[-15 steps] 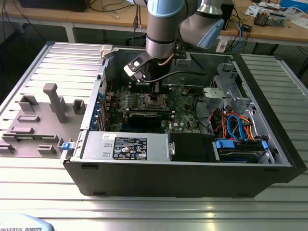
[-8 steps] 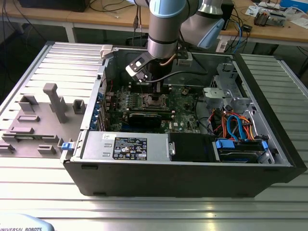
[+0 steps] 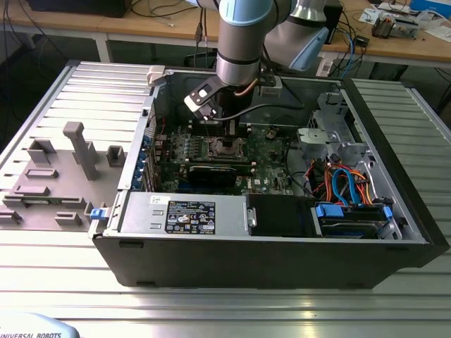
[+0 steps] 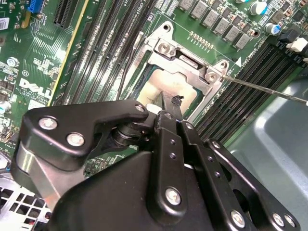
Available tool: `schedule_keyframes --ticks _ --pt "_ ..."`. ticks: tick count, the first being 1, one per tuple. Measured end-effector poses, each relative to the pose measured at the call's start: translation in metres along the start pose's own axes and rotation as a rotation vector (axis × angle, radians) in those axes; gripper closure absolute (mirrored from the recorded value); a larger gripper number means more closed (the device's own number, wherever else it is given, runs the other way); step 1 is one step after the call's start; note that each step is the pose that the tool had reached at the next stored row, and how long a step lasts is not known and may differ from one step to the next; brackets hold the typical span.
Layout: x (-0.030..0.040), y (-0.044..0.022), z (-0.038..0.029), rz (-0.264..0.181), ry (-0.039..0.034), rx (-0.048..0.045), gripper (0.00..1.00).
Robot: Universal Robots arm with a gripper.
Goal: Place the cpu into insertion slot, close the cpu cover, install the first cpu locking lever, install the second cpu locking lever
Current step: 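Install the first cpu locking lever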
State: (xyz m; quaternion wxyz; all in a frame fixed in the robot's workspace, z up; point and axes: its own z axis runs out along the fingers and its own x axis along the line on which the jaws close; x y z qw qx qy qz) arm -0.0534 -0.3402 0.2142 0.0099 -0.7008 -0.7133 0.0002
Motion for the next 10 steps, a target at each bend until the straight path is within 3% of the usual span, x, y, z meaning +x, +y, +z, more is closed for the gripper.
schedule_keyframes --ticks 10 --pt "0.0000 -0.0001 -0.0044 0.000 0.0000 0.0000 0.89"
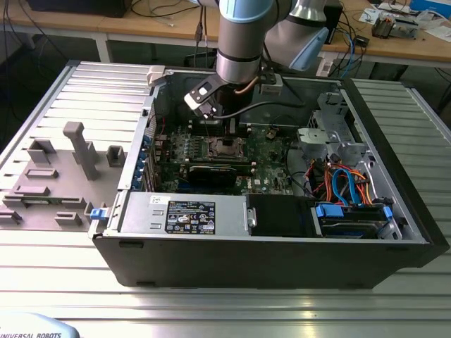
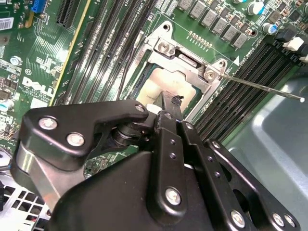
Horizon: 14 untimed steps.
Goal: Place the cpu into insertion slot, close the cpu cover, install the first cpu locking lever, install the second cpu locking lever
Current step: 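Install the first cpu locking lever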
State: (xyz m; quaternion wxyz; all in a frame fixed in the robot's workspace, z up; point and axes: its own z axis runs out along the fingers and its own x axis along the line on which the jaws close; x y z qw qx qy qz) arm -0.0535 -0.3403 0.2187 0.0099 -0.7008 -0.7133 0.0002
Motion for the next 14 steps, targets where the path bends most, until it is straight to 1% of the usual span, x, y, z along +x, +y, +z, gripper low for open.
schedule_keyframes --ticks 14 --pt "0.0001 0.0000 -0.0039 0.000 0.0000 -0.0001 0.89"
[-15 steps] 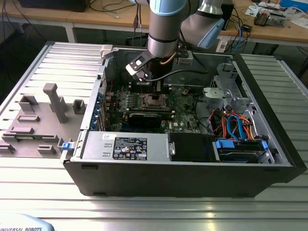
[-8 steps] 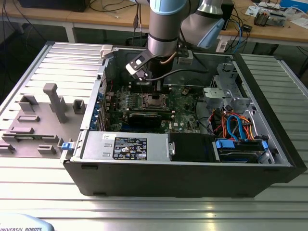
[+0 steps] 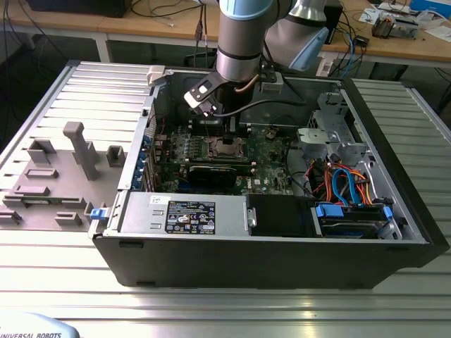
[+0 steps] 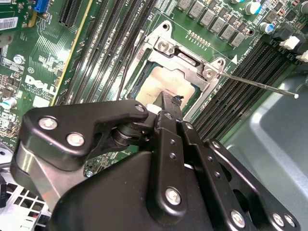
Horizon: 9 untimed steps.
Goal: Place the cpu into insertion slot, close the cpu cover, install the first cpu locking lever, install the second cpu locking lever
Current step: 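Install the first cpu locking lever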
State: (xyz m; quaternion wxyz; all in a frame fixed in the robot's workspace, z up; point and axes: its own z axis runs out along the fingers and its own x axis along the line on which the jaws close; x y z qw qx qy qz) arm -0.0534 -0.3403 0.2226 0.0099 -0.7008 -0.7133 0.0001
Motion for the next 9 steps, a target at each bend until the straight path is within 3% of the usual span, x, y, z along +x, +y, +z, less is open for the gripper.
schedule_keyframes --ticks 9 --pt "0.0000 0.0000 -0.0001 0.000 0.0000 0.0001 0.89"
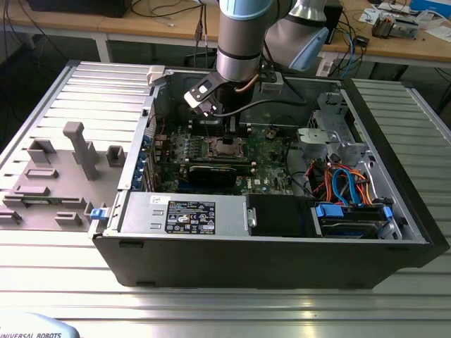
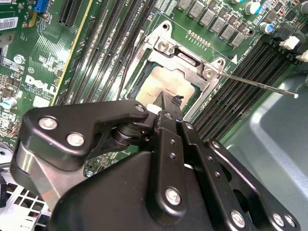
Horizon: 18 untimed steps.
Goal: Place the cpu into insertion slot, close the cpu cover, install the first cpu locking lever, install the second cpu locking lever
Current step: 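Install the first cpu locking lever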
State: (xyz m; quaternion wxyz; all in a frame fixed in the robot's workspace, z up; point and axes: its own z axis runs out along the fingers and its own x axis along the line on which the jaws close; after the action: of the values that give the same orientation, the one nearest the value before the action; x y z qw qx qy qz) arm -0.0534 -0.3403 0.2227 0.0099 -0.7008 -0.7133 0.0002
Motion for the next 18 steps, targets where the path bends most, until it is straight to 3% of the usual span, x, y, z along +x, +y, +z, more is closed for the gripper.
schedule_keyframes --ticks 5,11,18 --pt "0.0000 0.0000 -0.0004 0.000 -0.0003 0.0002 0.89" --pt "0.0001 -0.0001 -0.0084 0.000 -0.0001 0.0001 0.89" --pt "0.0002 -0.0001 -0.0107 0.000 0.0002 -0.0001 0.89"
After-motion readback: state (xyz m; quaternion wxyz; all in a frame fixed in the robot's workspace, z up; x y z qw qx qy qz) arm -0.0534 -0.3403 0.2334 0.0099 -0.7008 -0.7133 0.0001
